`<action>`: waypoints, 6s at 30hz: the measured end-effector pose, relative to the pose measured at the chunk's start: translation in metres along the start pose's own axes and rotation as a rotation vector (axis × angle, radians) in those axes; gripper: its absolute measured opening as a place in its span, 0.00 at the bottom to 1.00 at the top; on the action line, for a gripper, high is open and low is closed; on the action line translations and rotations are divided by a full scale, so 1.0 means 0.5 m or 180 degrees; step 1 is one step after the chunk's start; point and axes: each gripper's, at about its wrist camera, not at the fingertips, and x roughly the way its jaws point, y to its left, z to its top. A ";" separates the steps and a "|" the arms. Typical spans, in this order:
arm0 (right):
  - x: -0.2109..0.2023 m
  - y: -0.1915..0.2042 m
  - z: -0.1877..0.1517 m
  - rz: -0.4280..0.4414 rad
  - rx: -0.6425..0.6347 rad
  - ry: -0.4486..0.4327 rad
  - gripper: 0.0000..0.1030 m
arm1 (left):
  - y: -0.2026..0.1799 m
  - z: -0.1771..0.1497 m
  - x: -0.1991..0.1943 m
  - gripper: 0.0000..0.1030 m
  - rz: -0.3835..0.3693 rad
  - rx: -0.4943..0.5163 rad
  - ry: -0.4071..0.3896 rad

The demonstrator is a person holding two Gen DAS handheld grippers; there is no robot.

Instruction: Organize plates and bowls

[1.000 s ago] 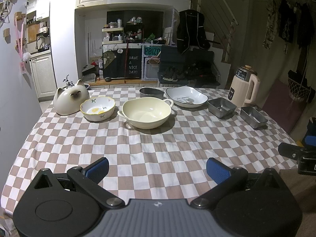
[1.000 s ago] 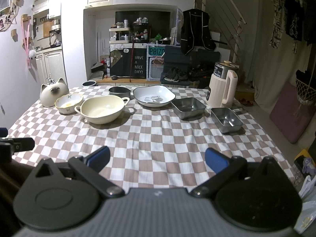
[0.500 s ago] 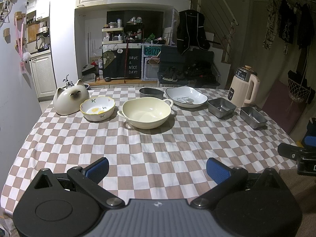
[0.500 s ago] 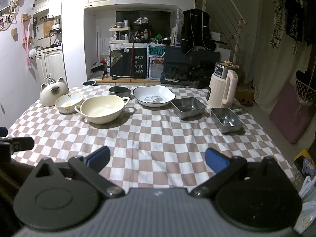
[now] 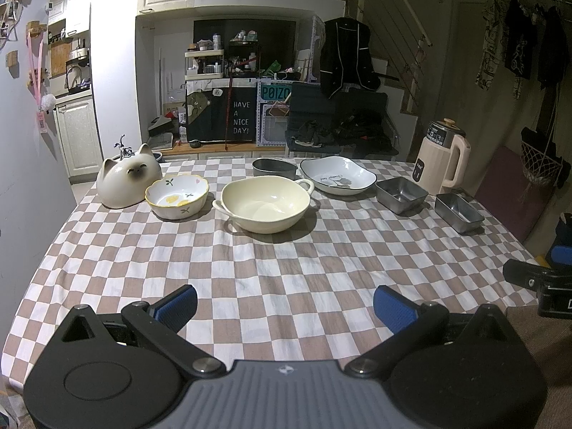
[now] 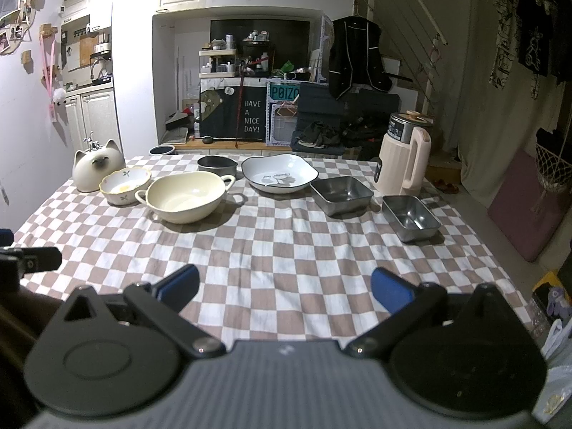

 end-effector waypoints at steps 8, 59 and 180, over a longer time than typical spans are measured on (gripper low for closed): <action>0.000 -0.001 0.000 -0.0004 -0.0004 0.0003 1.00 | 0.000 0.000 0.000 1.00 -0.0004 -0.0002 -0.0002; 0.105 -0.042 0.141 -0.0004 0.0195 -0.0112 1.00 | 0.008 0.196 0.111 1.00 -0.0037 -0.0178 -0.0252; 0.489 0.030 0.367 0.1677 0.0580 0.0741 0.15 | 0.249 0.328 0.424 0.09 -0.0699 -0.0944 0.0416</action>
